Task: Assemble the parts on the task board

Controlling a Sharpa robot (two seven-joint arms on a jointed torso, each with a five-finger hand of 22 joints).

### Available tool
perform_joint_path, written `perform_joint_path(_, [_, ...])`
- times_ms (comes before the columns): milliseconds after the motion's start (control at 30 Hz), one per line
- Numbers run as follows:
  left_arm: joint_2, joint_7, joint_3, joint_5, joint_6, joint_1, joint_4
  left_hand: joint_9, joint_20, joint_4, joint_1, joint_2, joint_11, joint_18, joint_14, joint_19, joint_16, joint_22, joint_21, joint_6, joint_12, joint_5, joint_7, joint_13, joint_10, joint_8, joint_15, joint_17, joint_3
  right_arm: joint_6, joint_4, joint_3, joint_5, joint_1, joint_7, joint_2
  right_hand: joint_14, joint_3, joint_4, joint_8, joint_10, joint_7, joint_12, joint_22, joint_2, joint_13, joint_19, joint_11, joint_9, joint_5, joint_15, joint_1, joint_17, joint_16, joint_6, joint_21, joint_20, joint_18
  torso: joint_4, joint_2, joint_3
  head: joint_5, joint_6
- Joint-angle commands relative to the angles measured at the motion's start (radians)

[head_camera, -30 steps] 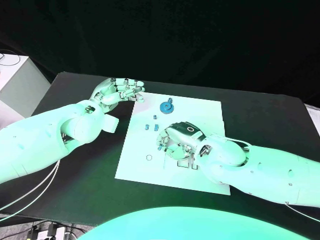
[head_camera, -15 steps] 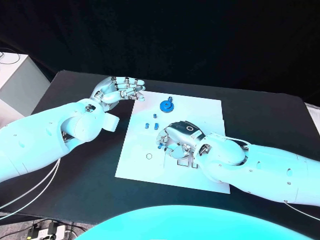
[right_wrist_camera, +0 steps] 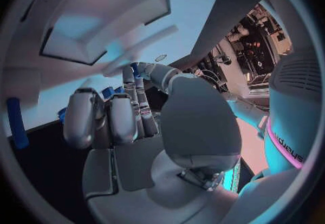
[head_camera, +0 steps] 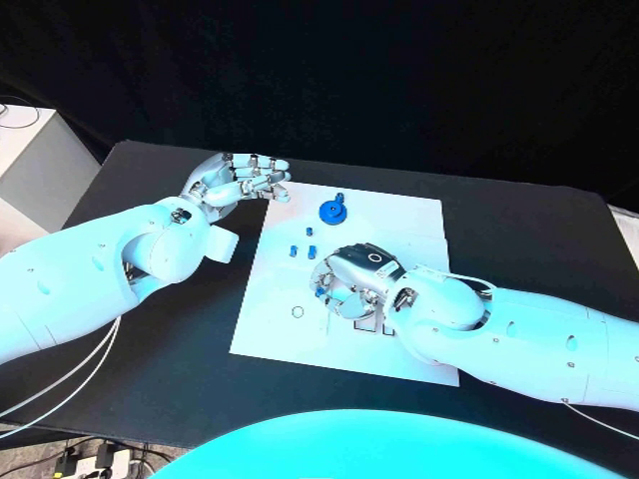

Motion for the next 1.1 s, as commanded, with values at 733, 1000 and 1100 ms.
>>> perform_joint_path(733, [0.004,-0.017,0.001,-0.009,0.034,0.000,-0.001,-0.002,0.001,-0.004,0.007,0.006,-0.001,-0.017,-0.007,-0.010,-0.008,-0.002,-0.005,-0.006,0.008,0.003,0.030,0.000,-0.008,0.005,-0.001,0.003,-0.002,-0.081,-0.001,-0.007,0.011,-0.012,-0.020,-0.015,-0.175,-0.294,0.060,-0.124,-0.301,0.034,0.062,-0.421,0.005,0.004,-0.199,0.045,-0.047,-0.044,0.048,0.103,-0.366,-0.178,-0.138,-0.445,0.041,0.102,-0.0004,0.000,0.0014,-0.002,0.000])
perform_joint_path(1000, [0.005,-0.019,0.001,-0.010,0.036,0.000,-0.005,-0.002,0.001,-0.004,0.007,0.006,-0.001,-0.017,-0.007,-0.010,-0.008,-0.002,-0.005,-0.006,0.008,0.003,0.030,0.000,-0.008,0.005,-0.001,0.003,-0.002,-0.132,0.034,-0.004,0.052,-0.014,-0.007,-0.066,-0.185,-0.378,0.138,-0.140,-0.329,0.036,0.111,-0.437,0.014,0.005,-0.193,0.046,-0.054,-0.039,0.049,0.165,-0.397,-0.167,-0.145,-0.473,0.041,0.104,-0.0007,-0.002,0.0007,-0.009,0.002])
perform_joint_path(1100, [0.004,-0.018,0.001,-0.010,0.035,0.000,-0.006,-0.002,0.001,-0.004,0.007,0.006,-0.001,-0.017,-0.007,-0.010,-0.008,-0.002,-0.005,-0.006,0.008,0.003,0.030,0.000,-0.008,0.005,-0.001,0.003,-0.002,-0.145,0.052,0.000,0.088,-0.012,0.008,-0.097,-0.174,-0.378,0.150,-0.140,-0.323,0.038,0.123,-0.422,0.016,0.006,-0.182,0.046,-0.054,-0.038,0.048,0.173,-0.387,-0.155,-0.140,-0.459,0.041,0.101,-0.0020,-0.003,0.0005,-0.009,0.003])
